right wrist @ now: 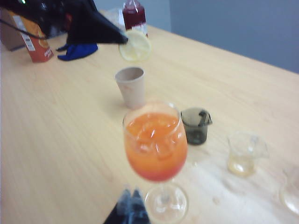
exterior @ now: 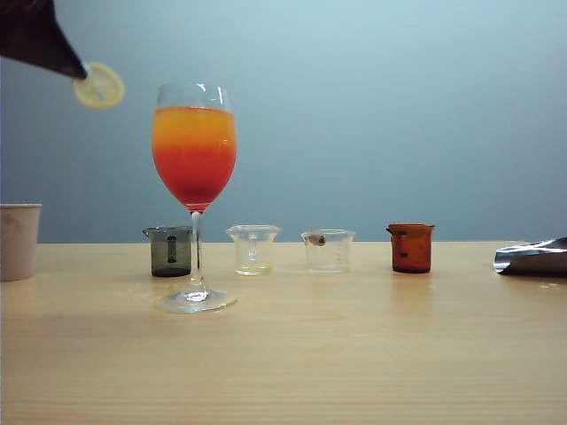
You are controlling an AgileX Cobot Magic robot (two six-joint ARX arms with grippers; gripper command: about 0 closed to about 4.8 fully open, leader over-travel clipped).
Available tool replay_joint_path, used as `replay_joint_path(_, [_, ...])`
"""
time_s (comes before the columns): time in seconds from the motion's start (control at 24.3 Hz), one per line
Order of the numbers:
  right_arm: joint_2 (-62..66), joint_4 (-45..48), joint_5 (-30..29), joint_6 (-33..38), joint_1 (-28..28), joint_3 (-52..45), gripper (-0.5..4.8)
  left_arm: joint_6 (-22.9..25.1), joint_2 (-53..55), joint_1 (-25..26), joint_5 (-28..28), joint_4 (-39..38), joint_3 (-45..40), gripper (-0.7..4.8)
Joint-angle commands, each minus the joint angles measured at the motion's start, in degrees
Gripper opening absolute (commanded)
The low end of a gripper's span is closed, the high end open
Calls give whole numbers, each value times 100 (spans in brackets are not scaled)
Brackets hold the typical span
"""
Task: Pick up the lemon slice from the paper cup on the left and carefully insert it into the rim of the goblet.
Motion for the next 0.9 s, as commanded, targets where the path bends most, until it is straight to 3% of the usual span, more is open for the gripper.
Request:
replay_joint_path(0.04, [-293, -581, 4, -17, 4, 37, -5, -459, -411, -297, 37, -63, 20, -6])
replay_joint_path(0.33, [-520, -885, -205, 111, 26, 48, -5, -590, -1285, -861, 273, -286, 17, -6])
replay_joint_path(0.49, [-472, -1427, 697, 87, 350, 544, -5, -610, -1414, -942, 247, -824, 17, -6])
replay_joint_path(0.66, [-225, -1696, 721, 90, 444, 1075, -5, -579, -1379, -942, 125, -1021, -17, -6])
replay_joint_path(0.9, [181, -1784, 706, 22, 444, 1325, -5, -544, -1368, -990, 125, -706, -369, -6])
